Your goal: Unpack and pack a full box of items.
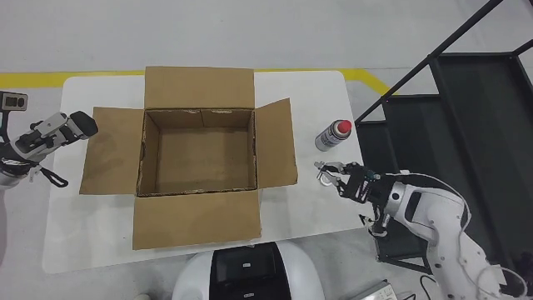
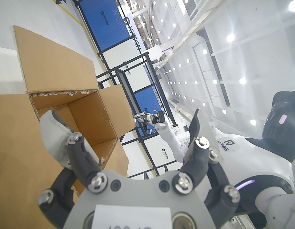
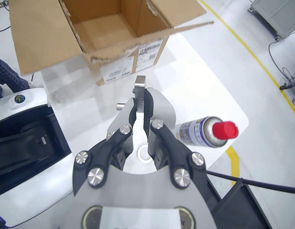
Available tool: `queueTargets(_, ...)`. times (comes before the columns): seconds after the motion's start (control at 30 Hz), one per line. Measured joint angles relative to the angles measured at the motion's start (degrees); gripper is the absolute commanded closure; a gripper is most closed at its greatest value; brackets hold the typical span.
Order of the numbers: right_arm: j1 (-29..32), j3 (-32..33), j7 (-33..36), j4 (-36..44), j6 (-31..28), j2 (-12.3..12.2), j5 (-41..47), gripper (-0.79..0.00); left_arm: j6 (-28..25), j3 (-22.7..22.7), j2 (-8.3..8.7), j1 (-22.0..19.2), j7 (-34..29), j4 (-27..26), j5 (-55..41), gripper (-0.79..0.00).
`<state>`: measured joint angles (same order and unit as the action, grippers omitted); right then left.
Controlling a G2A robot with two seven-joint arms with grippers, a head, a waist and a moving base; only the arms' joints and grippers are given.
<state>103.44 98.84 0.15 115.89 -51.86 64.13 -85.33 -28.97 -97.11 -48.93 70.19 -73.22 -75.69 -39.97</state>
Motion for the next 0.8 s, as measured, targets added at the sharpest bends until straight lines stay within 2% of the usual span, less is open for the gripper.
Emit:
queueTargets(0.3, -9.4, -11.0, 7.1, 4.3, 5.0, 0.4, -0.9, 0.000, 0.0, 0.0, 0.00, 0.0, 0.0, 0.0, 0.0, -0.785)
queueTargets(0.57, -23.4, -26.0, 21.0, -3.2, 10.1, 2.1, 5.2, 0.000, 0.0, 0.0, 0.00, 0.0, 0.0, 0.0, 0.0, -0.785)
queueTargets(0.8, -32.8, -37.1, 28.5, -9.5, 17.1, 4.2, 8.1, 0.000, 0.0, 0.0, 0.00, 0.0, 0.0, 0.0, 0.0, -0.785)
